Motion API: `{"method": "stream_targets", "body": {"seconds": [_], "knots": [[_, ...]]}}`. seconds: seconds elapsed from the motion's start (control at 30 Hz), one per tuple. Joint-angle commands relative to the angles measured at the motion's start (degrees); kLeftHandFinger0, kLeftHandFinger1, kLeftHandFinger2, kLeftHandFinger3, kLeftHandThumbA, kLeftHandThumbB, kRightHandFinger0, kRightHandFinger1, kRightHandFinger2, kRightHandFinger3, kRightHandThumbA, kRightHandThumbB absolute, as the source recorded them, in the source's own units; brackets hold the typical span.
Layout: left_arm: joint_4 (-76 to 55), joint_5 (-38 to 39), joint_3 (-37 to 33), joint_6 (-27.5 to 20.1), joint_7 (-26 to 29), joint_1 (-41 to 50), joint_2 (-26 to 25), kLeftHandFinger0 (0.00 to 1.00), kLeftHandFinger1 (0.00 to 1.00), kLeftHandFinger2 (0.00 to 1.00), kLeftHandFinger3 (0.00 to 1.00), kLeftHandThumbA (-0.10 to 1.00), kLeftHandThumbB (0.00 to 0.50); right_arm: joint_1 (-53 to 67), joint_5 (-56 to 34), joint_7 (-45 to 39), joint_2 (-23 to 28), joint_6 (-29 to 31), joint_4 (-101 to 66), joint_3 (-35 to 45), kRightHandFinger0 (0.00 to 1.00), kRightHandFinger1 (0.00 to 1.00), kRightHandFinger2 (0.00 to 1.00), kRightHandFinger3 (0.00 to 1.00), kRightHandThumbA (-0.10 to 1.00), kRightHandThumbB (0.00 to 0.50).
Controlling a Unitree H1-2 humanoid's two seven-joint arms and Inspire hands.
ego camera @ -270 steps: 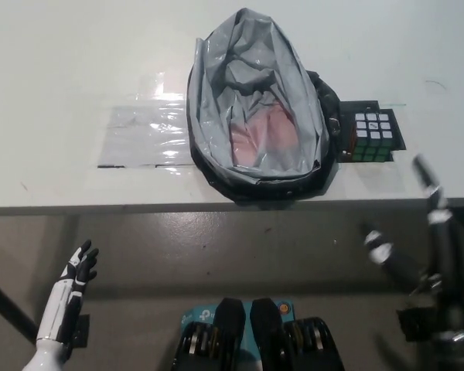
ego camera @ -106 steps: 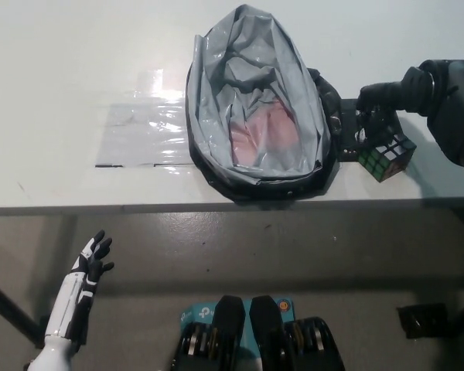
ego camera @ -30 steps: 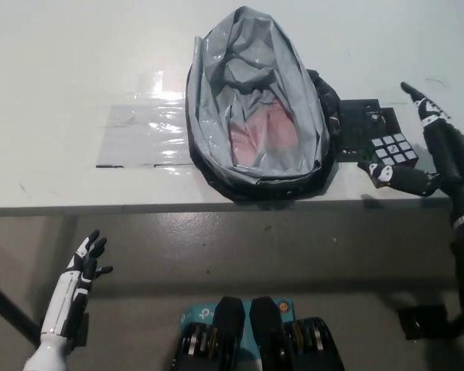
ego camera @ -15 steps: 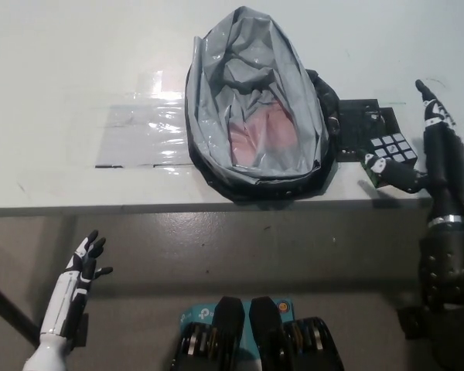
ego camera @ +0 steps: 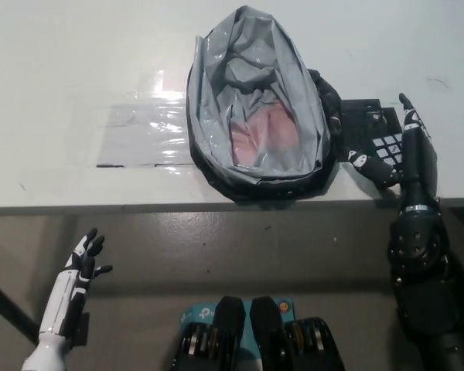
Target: Use the right hand to pick up a rubix's cube and place it into a plastic bag and lift the bag
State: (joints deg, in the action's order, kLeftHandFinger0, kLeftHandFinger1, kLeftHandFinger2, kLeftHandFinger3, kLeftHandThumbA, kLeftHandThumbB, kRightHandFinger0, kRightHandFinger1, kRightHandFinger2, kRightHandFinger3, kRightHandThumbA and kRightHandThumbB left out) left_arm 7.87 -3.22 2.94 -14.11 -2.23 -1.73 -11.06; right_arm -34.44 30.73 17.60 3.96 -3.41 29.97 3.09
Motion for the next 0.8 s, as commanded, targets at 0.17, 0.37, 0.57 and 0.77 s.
{"method": "stream_targets", "body": {"seconds": [0.17, 0.37, 0.57, 0.77], "knots": [[-0.84, 0.24, 0.6, -2.93, 0.21, -0.68, -0.73, 0.82, 1.0, 1.0, 1.0, 1.0, 0.173, -3.97, -2.06, 5.52, 2.07, 2.23, 4.31, -0.12, 1.0, 1.0, 1.0, 1.0, 0.94, 0.496], [-1.07, 0.19, 0.69, -2.91, 0.24, -0.87, -0.6, 0.81, 1.0, 1.0, 1.0, 1.0, 0.165, -3.57, -3.35, 5.57, 2.88, 2.47, 4.73, 0.06, 1.0, 1.0, 1.0, 1.0, 0.92, 0.5], [-1.03, -0.05, 0.75, -2.98, 0.34, -0.85, -0.56, 0.81, 1.0, 1.0, 1.0, 1.0, 0.168, -3.53, -4.81, 5.82, 3.31, 3.05, 5.11, 0.23, 1.0, 1.0, 1.0, 1.0, 0.92, 0.5], [-0.43, 0.06, 0.84, -3.28, 0.37, -1.31, -0.56, 0.82, 1.0, 1.0, 1.0, 1.0, 0.173, -4.64, -10.35, 3.76, 2.69, 6.77, 6.53, 1.62, 1.0, 1.0, 1.0, 1.0, 0.84, 0.5]]}}
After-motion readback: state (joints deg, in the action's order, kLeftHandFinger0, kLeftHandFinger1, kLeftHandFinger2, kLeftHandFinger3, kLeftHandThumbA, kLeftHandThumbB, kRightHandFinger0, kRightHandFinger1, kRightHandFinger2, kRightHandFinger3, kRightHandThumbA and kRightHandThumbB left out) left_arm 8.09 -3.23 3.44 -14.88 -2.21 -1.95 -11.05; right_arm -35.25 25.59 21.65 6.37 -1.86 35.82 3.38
